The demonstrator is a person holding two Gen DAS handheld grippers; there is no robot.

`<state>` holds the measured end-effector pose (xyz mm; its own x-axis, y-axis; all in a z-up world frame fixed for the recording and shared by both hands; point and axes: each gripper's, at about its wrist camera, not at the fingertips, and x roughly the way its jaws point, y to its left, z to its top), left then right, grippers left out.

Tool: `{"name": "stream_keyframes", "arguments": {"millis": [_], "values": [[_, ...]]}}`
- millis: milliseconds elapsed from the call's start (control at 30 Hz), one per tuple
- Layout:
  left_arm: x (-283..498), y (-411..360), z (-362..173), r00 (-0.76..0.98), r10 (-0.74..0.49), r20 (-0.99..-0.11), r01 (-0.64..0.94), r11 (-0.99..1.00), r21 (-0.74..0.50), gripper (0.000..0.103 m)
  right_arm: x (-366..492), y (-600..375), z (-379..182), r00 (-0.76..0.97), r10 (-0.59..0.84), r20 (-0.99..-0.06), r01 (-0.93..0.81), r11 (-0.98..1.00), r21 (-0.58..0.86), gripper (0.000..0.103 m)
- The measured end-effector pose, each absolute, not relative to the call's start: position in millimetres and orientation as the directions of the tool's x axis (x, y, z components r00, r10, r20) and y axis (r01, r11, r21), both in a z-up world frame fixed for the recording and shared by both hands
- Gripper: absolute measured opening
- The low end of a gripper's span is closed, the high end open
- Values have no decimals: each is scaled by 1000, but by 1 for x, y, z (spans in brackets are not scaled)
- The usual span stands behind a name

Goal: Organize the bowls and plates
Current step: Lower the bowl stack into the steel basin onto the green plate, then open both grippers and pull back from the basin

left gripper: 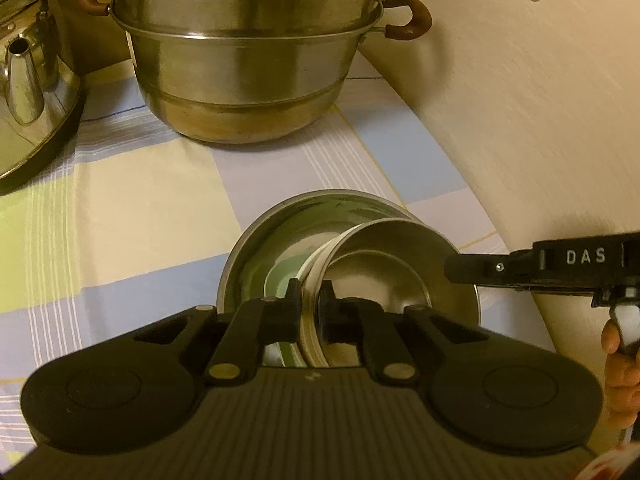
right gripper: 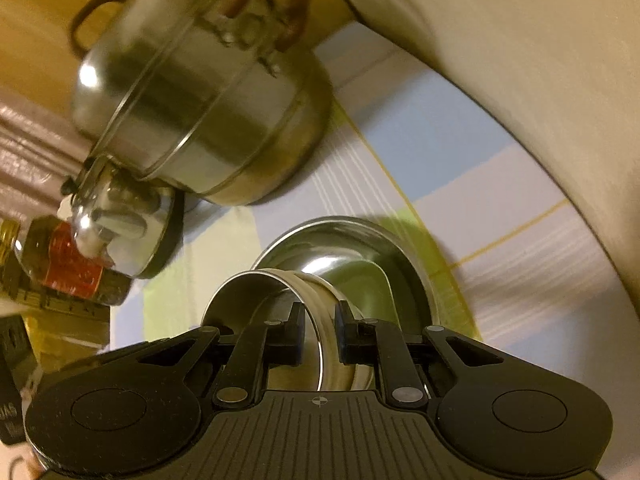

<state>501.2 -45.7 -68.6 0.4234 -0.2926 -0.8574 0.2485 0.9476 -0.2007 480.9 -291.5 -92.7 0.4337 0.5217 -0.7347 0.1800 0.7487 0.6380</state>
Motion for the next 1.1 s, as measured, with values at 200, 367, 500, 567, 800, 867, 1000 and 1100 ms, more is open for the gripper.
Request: {"name": "stream_keyframes", "arguments": {"millis": [200, 367, 500, 567, 800, 867, 1000, 1100], "values": [[499, -48, -70, 437, -270, -858, 229, 956, -184, 7, 487, -290, -92, 416, 519, -747, 146, 772, 619, 15], [497, -48, -72, 444, -246, -862, 196, 965, -174, 11, 487, -283, -87, 418, 498, -760, 111, 802, 587, 15], [491, -49, -68, 472, -207, -857, 178, 974, -137, 17, 484, -273, -80, 414, 454, -789, 45, 856, 516, 16], [487, -48, -63, 486, -199, -851, 166, 977, -134, 17, 480, -271, -75, 429, 437, -791, 18, 871, 491, 17], [453, -42, -28, 585, -189, -789, 122, 982, -144, 22, 447, -270, -42, 527, 439, -728, -94, 881, 463, 43], [435, -38, -20, 607, -177, -775, 108, 984, -140, 28, 430, -267, -34, 551, 439, -710, -120, 884, 453, 45], [390, -33, -10, 646, -128, -752, 97, 992, -86, 33, 392, -262, -30, 583, 435, -686, -171, 891, 420, 46], [357, -29, -8, 651, -107, -751, 95, 994, -59, 36, 362, -257, -32, 588, 418, -693, -184, 903, 388, 46]]}}
